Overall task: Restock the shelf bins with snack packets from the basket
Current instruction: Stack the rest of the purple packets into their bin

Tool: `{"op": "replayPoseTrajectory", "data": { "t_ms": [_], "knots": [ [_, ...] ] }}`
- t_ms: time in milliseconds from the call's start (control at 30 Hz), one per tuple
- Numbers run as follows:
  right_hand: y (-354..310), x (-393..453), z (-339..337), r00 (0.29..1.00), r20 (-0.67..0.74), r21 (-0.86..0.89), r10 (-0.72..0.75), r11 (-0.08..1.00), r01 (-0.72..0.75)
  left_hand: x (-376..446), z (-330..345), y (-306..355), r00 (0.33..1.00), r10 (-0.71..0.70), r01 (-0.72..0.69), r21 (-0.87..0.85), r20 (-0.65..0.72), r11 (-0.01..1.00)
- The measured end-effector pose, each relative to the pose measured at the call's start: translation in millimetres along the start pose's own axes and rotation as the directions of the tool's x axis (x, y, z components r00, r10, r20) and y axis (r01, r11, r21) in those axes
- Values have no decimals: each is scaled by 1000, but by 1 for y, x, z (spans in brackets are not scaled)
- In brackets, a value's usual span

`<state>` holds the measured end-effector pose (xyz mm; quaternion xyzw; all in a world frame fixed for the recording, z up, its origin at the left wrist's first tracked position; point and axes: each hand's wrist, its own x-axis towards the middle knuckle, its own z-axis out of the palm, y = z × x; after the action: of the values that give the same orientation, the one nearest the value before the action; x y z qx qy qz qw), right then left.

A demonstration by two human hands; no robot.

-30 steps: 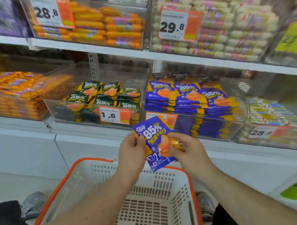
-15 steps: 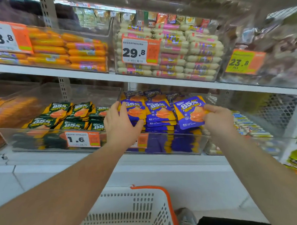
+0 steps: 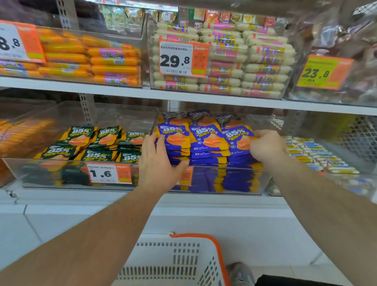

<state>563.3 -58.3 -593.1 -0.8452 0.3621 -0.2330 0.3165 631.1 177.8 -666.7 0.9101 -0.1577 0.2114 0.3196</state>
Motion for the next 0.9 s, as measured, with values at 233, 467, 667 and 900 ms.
{"op": "replayPoseTrajectory", "data": {
  "t_ms": [233,467,667,900],
  "knots": [
    [-1,-11,-2,989,-112,-89,-97,992,87,2,-4,2,999,-17,20,-59,36,998],
    [-8,-88,74,592,-349,32,-726,623,782,-48,-8,-26,935,248,-275,-77,-253,958],
    [11,-181,192,676,48,315,-736,653,689,-118,11,-115,980,119,-105,-97,159,990],
    [77,-266,309,511,792,-12,-335,828,561,-173,14,-216,723,-379,444,32,578,896]
  ]
}}
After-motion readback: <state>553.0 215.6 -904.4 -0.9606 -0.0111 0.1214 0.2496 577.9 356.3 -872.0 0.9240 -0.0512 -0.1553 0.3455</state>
